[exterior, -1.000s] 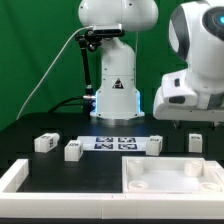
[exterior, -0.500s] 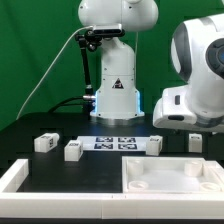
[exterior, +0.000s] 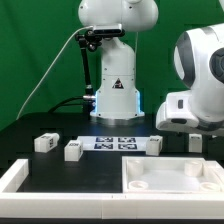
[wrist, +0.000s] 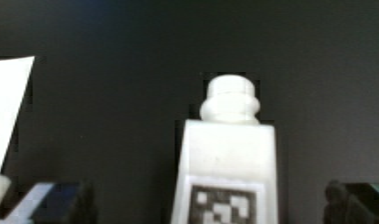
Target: Assemble one leg
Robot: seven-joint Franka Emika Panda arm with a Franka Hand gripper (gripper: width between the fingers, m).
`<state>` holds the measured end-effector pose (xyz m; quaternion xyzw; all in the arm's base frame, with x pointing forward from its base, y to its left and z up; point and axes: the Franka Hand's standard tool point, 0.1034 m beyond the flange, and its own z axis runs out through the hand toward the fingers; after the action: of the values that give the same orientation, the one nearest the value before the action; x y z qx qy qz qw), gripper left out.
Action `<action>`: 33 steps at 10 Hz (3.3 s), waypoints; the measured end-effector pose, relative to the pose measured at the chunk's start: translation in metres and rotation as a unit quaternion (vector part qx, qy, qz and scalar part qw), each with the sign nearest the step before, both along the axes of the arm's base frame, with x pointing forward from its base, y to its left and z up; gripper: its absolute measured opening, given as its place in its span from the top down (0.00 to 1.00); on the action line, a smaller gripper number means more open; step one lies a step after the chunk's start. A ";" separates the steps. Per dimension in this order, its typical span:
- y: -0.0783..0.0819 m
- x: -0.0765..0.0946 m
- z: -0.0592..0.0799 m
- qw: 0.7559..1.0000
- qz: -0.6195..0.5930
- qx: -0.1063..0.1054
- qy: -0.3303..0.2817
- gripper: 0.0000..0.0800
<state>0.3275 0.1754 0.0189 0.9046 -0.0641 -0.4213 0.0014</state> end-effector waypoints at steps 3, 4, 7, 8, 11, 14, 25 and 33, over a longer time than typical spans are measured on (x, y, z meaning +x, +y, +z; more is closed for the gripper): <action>-0.004 -0.008 -0.012 1.000 0.002 0.003 -0.015 0.19; -0.003 -0.009 -0.012 1.000 0.000 -0.002 -0.014 0.19; -0.003 -0.009 -0.012 1.000 0.000 -0.003 -0.014 0.50; -0.003 -0.009 -0.012 1.000 0.001 -0.003 -0.014 0.64; -0.003 -0.009 -0.012 1.000 0.001 -0.003 -0.014 0.64; -0.004 -0.009 -0.011 1.000 0.004 0.001 -0.014 0.64; -0.013 0.055 0.050 0.982 0.007 0.031 -0.184 0.64; -0.019 0.111 0.084 0.869 0.051 0.034 -0.491 0.64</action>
Offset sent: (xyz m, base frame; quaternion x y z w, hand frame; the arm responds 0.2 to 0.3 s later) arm -0.0044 0.0037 -0.0094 -0.0191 0.0114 0.0227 0.9995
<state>0.4384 0.1561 0.1026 0.9963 0.0046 0.0760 -0.0395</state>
